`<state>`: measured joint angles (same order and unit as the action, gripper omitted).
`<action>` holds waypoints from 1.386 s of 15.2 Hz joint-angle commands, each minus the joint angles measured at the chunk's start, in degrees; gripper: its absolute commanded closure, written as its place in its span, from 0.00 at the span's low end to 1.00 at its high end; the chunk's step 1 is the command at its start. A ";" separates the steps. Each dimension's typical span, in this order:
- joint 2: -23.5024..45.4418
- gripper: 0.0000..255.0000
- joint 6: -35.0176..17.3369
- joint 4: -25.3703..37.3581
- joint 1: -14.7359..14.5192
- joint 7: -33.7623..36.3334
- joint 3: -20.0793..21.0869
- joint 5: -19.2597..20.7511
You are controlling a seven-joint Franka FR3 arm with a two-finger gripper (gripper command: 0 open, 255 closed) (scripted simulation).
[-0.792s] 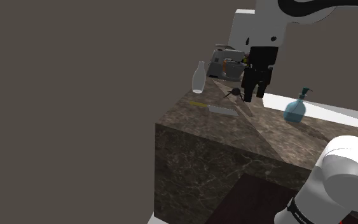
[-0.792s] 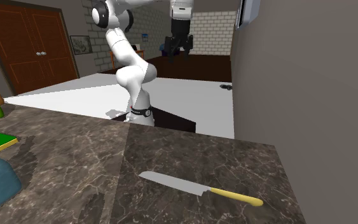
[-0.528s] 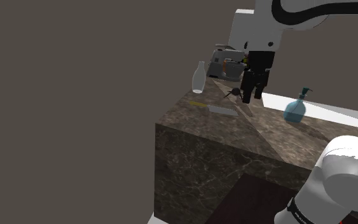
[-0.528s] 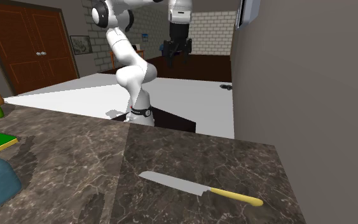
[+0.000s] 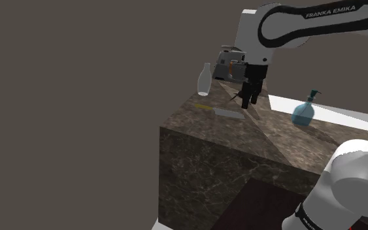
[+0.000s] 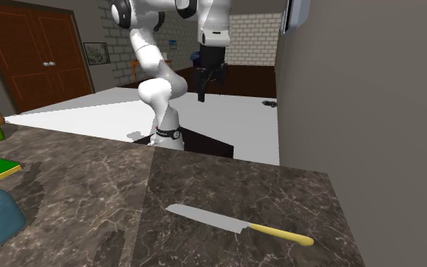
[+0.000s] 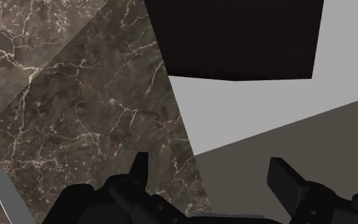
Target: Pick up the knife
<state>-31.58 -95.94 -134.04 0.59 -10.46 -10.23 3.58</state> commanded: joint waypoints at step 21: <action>43.45 0.00 -21.84 24.98 3.28 -35.77 -12.74 -7.56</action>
<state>9.09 -117.11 -111.20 3.18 -44.15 -22.84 -2.78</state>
